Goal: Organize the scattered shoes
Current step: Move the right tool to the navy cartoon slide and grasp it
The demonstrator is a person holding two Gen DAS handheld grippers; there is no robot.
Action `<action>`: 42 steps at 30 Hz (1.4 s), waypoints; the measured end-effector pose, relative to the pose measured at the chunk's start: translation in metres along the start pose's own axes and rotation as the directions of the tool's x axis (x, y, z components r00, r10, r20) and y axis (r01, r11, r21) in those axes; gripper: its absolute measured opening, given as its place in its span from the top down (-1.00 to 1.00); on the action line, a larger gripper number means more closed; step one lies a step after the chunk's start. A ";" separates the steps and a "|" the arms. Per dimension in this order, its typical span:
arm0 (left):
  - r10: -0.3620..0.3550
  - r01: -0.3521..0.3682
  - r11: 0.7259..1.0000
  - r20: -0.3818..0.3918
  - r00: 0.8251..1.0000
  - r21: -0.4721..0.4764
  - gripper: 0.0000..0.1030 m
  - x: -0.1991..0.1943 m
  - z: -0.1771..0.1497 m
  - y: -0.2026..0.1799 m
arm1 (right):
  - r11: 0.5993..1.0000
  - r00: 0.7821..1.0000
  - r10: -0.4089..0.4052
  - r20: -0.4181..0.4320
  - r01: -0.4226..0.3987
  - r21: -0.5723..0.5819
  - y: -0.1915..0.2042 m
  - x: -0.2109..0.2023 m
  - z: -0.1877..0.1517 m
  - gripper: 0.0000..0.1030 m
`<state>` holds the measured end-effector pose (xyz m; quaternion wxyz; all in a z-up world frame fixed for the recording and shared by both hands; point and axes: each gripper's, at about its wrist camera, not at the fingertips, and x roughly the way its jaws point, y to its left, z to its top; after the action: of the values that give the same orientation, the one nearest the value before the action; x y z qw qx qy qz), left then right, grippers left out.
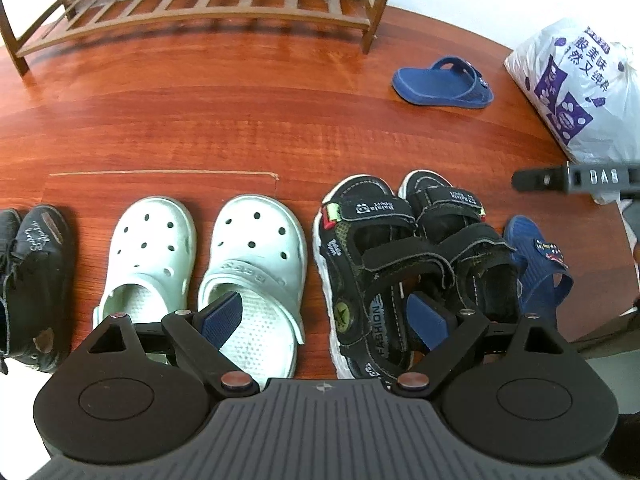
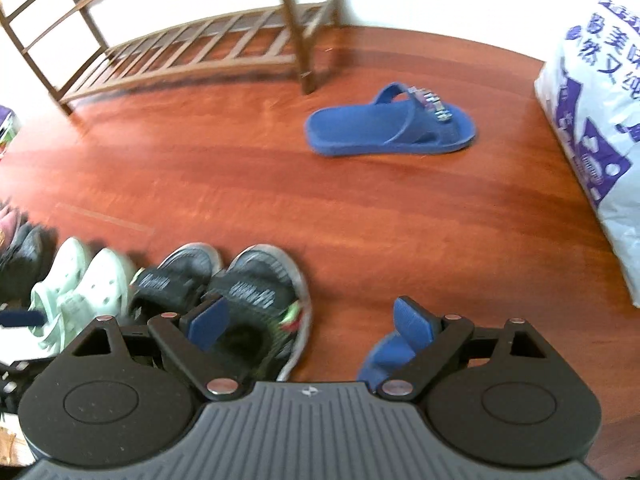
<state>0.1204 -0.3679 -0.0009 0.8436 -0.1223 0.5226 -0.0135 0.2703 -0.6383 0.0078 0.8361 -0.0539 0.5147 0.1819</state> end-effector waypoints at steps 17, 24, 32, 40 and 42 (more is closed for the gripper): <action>0.073 -0.070 0.993 0.028 0.997 -0.090 -0.76 -0.024 -0.010 0.015 | 0.974 0.995 -0.080 0.064 0.064 0.218 -0.055 0.053 0.068 -0.81; 0.084 -0.079 0.989 0.031 0.996 -0.122 -0.77 -0.027 -0.014 0.015 | 0.949 0.985 -0.128 0.117 0.088 0.301 -0.061 0.074 0.092 -0.67; 0.103 -0.096 0.982 0.034 0.994 -0.161 -0.78 -0.030 -0.017 0.019 | 0.934 0.975 -0.199 0.093 0.161 0.318 -0.064 0.110 0.114 -0.42; 0.114 -0.106 0.979 0.037 0.993 -0.173 -0.78 -0.031 -0.015 0.021 | 0.920 0.969 -0.239 0.058 0.207 0.333 -0.072 0.134 0.121 -0.08; 0.114 -0.106 0.979 0.038 0.993 -0.173 -0.78 -0.031 -0.014 0.021 | 0.912 0.968 -0.243 0.056 0.209 0.352 -0.077 0.138 0.121 -0.05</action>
<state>0.0914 -0.3458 0.0156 0.8417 -0.1653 0.5076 0.0810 0.4556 -0.6415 -0.0653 0.8723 0.0425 0.4870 -0.0062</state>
